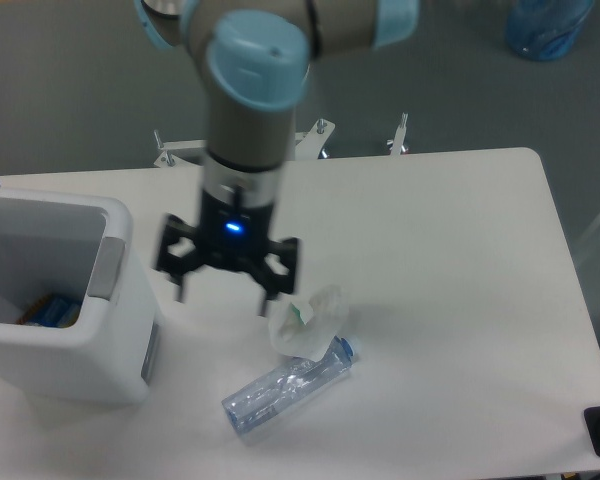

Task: Open the trash can

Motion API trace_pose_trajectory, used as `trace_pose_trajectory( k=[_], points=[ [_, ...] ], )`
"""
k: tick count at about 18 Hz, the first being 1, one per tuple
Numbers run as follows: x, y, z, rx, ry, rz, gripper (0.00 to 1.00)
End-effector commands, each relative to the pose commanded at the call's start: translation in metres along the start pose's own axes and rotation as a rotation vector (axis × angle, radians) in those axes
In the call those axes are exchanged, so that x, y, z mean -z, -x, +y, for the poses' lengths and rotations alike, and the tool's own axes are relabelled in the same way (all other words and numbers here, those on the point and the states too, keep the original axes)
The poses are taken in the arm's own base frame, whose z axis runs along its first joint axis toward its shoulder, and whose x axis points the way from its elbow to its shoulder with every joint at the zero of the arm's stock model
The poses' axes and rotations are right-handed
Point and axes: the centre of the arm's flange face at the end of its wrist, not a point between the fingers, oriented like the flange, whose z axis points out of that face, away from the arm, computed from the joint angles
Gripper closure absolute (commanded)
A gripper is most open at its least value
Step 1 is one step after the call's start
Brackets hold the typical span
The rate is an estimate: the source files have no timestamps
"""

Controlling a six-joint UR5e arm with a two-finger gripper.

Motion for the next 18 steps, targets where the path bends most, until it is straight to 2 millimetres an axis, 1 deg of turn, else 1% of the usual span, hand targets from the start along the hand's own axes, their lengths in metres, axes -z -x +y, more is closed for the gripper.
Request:
trace_pose_trajectory(
  k=[2, 4, 6, 9, 12, 14, 15, 18],
  points=[
    [-0.020, 0.021, 0.005, -0.047, 0.037, -0.030, 0.00],
    [-0.035, 0.040, 0.011, -0.095, 0.079, -0.056, 0.00],
    [-0.048, 0.067, 0.022, -0.126, 0.110, -0.063, 0.00],
    [-0.065, 0.102, 0.034, -0.246, 0.147, -0.046, 0.00],
    [-0.068, 0.127, 0.046, -0.302, 0.160, -0.042, 0.00],
    [-0.075, 0.134, 0.054, -0.350, 0.177, -0.029, 0.00],
    [-0.081, 0.134, 0.061, -0.371, 0.188, -0.016, 0.00],
    [-0.087, 0.131, 0.067, -0.396, 0.210, -0.013, 0.00]
  ],
)
